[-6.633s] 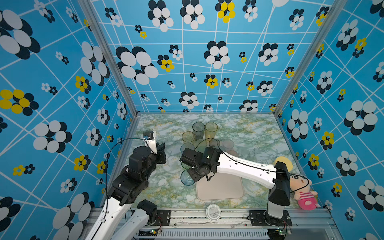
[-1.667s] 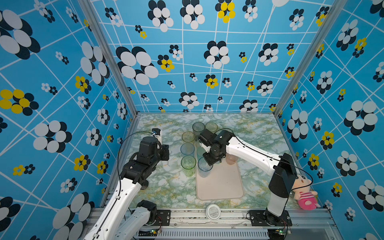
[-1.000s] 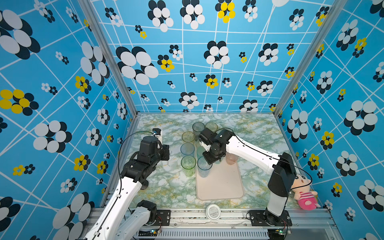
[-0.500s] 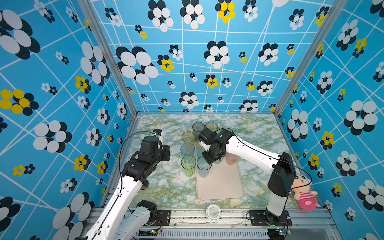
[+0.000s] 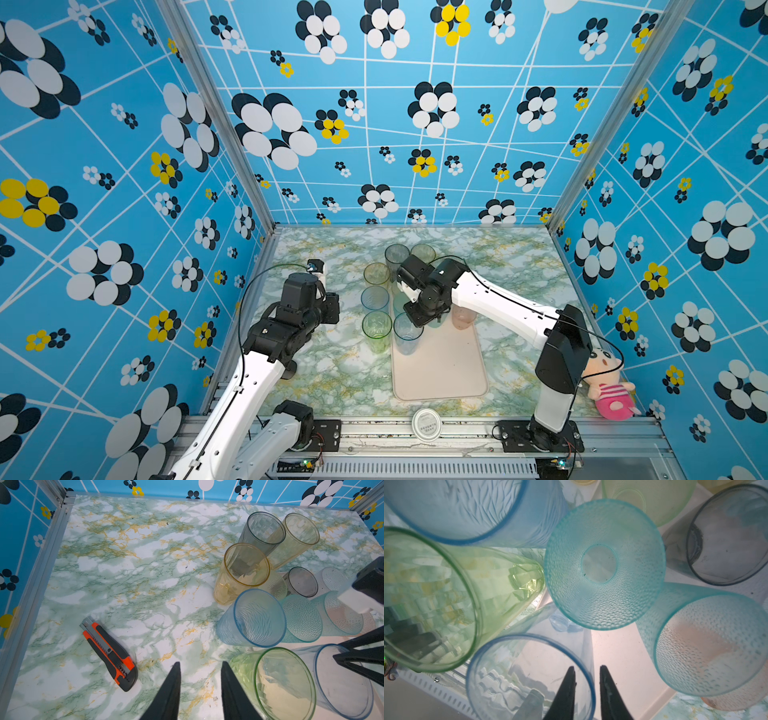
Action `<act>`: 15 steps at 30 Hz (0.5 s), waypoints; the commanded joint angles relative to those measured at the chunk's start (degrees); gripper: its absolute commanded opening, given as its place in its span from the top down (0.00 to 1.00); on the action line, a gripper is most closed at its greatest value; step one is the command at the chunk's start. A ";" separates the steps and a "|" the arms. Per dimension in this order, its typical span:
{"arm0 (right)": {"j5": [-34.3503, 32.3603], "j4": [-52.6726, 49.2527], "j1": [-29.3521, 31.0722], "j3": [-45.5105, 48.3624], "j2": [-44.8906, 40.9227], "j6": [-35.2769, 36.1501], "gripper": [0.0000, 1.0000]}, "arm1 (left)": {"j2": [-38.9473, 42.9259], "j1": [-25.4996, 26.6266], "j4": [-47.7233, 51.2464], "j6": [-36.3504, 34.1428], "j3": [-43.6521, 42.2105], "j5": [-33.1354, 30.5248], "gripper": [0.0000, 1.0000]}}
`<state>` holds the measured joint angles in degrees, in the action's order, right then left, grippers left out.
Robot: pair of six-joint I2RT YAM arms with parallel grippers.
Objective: Place the glasses into the tray
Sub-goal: 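Open the right gripper to release the clear blue-rimmed glass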
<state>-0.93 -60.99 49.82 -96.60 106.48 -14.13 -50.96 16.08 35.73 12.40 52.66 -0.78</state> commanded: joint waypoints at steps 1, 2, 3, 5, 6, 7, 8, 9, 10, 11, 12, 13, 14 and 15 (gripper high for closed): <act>-0.30 -0.11 -0.17 0.25 -1.49 0.24 0.75 | -0.32 -0.61 0.98 -0.54 1.79 1.13 0.66; -0.30 0.03 -0.17 0.45 -1.74 0.24 0.75 | -0.28 -0.61 1.24 -0.54 1.87 1.13 0.66; -0.31 0.37 -0.24 0.77 -2.09 0.24 0.74 | -0.24 -0.60 1.58 -0.54 1.98 1.16 0.67; -0.20 0.93 -0.19 1.43 -2.71 0.16 0.74 | 0.05 -0.61 1.98 -0.43 2.09 1.20 0.67; -0.13 1.09 -0.16 1.65 -2.90 0.18 0.74 | 0.31 -0.62 1.99 -0.12 1.94 1.29 0.68; -0.06 1.24 -0.16 1.83 -3.18 0.24 0.73 | 0.78 -0.61 1.98 0.15 1.79 1.46 0.68; 0.15 1.46 -0.16 2.09 -3.43 0.41 0.72 | 1.19 -0.61 1.93 0.32 1.53 1.58 0.68; 0.14 1.71 -0.17 2.33 -3.74 0.57 0.72 | 1.68 -0.60 1.84 0.38 1.33 1.74 0.68; 0.16 1.98 -0.17 2.61 -4.17 0.81 0.71 | 2.18 -0.58 1.73 0.43 0.97 1.92 0.68; 0.14 2.18 -0.17 2.80 -4.57 0.98 0.71 | 2.66 -0.58 1.63 0.43 0.59 1.79 0.68; -0.22 2.43 -0.16 2.99 -5.12 1.04 0.70 | 3.16 -0.56 1.60 0.43 0.20 1.54 0.68; -0.66 2.76 -0.17 3.16 -5.73 1.12 0.69 | 3.60 -0.52 1.63 0.50 -0.09 1.12 0.68; -0.97 3.04 -0.16 3.32 -6.26 1.12 0.68 | 3.88 -0.52 1.78 0.59 -0.35 0.84 0.68; -1.27 3.31 -0.25 3.40 -6.90 1.19 0.66 | 3.94 -0.57 2.01 0.68 -0.46 0.78 0.68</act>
<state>-1.06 -59.05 49.82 -94.11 102.80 -13.89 -47.99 16.08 36.49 12.47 52.66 0.03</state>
